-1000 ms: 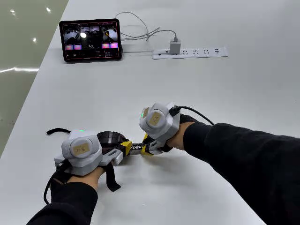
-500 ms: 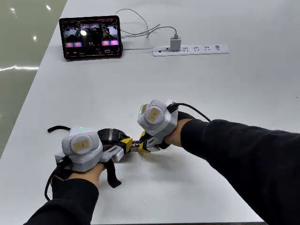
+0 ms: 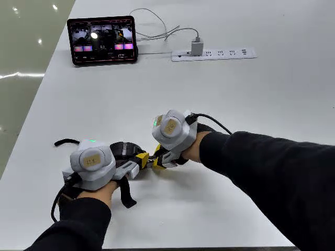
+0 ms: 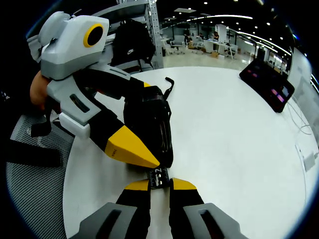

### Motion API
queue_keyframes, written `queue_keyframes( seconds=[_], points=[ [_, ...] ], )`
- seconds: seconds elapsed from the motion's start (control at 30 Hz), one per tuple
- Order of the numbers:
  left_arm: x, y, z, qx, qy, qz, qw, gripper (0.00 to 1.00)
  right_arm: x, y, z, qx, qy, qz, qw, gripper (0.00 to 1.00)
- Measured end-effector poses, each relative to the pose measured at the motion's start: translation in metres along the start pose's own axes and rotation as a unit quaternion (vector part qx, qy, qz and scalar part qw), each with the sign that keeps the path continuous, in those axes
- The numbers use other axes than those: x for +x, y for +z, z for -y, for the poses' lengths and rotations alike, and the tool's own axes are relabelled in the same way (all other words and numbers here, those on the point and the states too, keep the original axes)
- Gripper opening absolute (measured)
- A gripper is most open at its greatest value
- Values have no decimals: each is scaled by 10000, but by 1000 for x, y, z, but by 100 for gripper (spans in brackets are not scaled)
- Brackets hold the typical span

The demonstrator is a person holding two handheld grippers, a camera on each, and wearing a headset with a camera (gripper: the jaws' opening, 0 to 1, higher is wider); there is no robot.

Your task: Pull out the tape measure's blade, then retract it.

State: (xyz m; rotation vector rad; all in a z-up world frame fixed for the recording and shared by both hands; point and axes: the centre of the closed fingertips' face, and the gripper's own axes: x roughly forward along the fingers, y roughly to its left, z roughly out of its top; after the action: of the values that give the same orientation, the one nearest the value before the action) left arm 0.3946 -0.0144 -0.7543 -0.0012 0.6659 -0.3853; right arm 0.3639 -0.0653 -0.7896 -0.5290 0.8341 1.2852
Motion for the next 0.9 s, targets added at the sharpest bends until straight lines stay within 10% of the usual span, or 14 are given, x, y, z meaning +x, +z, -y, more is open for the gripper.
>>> queue_keyframes(
  seconds=[0.9],
  points=[
    [0,1,0,28,2,57,10000,59,7,7,0,8,14,75,10000,10]
  ],
)
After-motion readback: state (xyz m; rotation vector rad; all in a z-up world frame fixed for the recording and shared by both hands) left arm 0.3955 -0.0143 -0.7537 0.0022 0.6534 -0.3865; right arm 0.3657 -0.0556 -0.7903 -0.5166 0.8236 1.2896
